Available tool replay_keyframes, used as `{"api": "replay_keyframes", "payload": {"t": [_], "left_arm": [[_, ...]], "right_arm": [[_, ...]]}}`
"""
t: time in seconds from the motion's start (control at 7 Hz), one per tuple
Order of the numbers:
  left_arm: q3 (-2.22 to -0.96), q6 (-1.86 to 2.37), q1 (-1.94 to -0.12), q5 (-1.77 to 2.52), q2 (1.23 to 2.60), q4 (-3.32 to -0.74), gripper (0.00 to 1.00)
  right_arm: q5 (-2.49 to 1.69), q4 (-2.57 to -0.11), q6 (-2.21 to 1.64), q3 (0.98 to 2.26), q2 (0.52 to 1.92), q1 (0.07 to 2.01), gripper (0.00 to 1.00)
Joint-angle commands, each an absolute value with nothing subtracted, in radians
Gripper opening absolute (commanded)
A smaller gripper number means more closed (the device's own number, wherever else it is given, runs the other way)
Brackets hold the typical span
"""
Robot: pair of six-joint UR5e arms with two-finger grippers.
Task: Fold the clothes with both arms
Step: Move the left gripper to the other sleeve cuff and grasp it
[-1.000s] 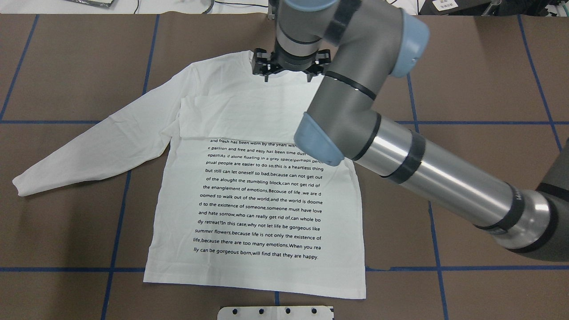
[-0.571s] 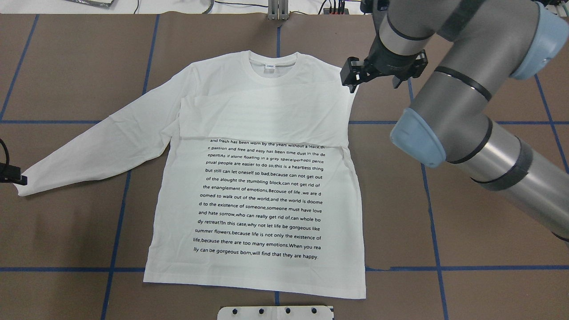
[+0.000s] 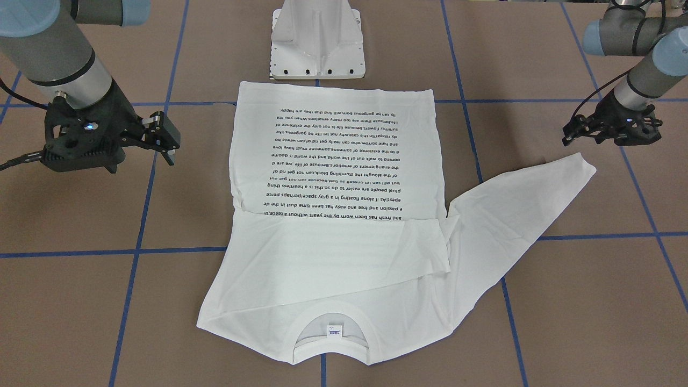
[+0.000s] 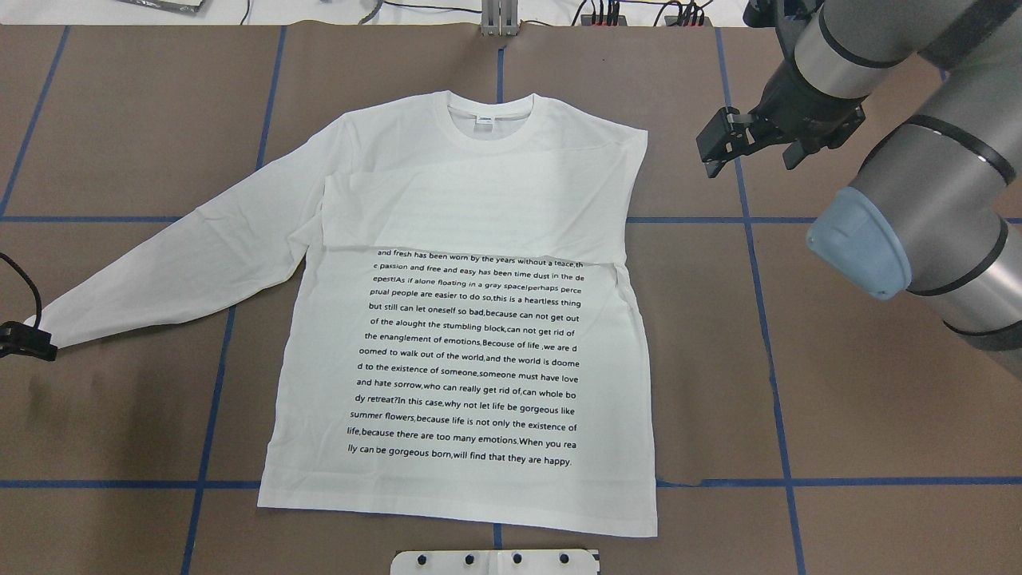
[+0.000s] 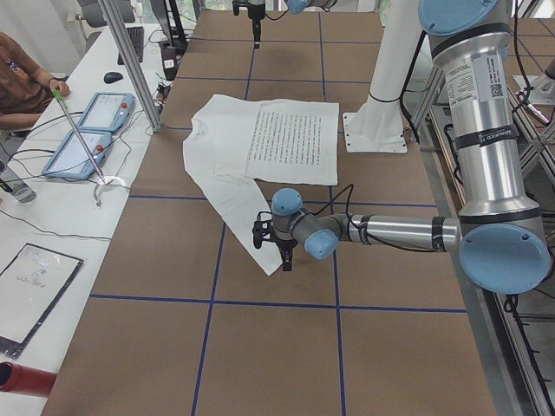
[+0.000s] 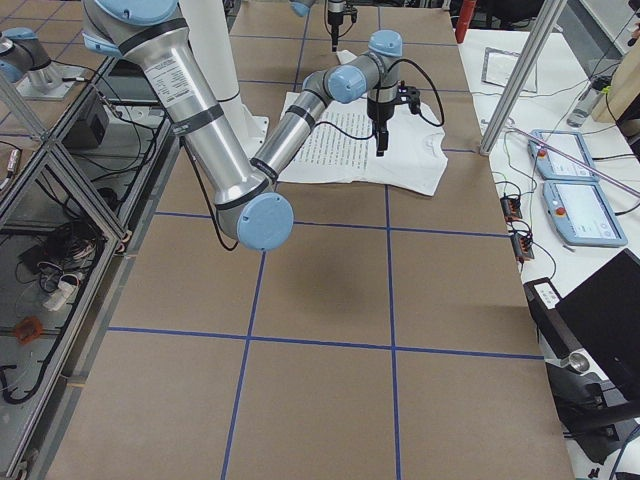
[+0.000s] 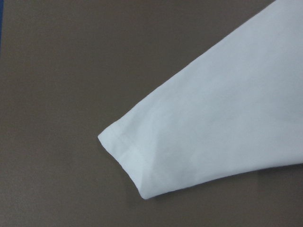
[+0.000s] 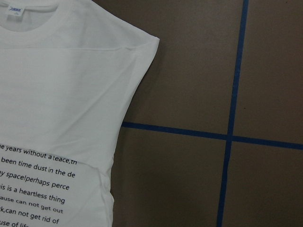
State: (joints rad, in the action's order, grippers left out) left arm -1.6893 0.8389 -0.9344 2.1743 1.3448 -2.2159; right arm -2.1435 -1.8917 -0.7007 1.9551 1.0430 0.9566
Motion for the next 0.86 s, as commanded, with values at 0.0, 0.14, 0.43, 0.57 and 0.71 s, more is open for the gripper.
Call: {"api": "replay_keyframes", "payload": {"t": [0.0,0.14,0.43,0.57,0.71], "left_arm": [[-1.626,0.822,-0.939,2.175,1.403,-2.215,0.93],[-1.626,0.819,-0.971,2.177,1.405,-2.215,0.90],[-1.605,0.799,-0.999,2.175,1.414,-2.214,0.89],[-1.586,0.799,-1.002,2.175,1.434,-2.215,0.89],[-1.556,0.798,-1.002,2.175,1.456,-2.223,0.89]], "right_arm": [[-2.148,-1.890,-0.699,1.967,1.052,0.959,1.00],[-2.148,-1.890,-0.699,1.967,1.054,0.960,1.00],[-2.149,-1.891,-0.699,1.967,1.052,0.960,1.00],[-2.149,-1.890,-0.699,1.967,1.052,0.960,1.00],[-2.149,-1.890,-0.699,1.967,1.054,0.960,1.00]]}}
